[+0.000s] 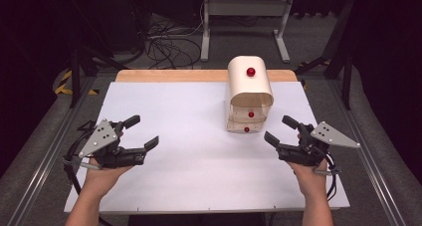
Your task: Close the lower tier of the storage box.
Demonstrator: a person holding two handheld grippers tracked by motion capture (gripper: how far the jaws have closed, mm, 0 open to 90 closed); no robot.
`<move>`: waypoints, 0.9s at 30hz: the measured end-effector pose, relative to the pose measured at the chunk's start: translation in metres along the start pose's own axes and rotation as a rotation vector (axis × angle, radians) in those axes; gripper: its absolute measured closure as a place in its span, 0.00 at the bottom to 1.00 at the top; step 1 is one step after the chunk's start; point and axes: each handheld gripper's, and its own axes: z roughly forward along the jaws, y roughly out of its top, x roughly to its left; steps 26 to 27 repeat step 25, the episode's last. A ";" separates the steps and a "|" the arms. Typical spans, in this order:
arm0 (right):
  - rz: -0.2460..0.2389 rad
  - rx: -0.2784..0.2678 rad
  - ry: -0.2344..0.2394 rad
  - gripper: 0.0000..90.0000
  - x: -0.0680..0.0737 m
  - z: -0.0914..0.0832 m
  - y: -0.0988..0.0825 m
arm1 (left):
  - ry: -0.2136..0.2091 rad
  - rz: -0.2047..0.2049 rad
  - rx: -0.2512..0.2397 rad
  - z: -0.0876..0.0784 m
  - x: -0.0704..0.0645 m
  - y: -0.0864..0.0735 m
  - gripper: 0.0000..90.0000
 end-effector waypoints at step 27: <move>-0.010 -0.022 0.011 0.07 -0.009 -0.015 0.003 | 0.011 -0.008 -0.002 -0.004 0.005 -0.002 0.15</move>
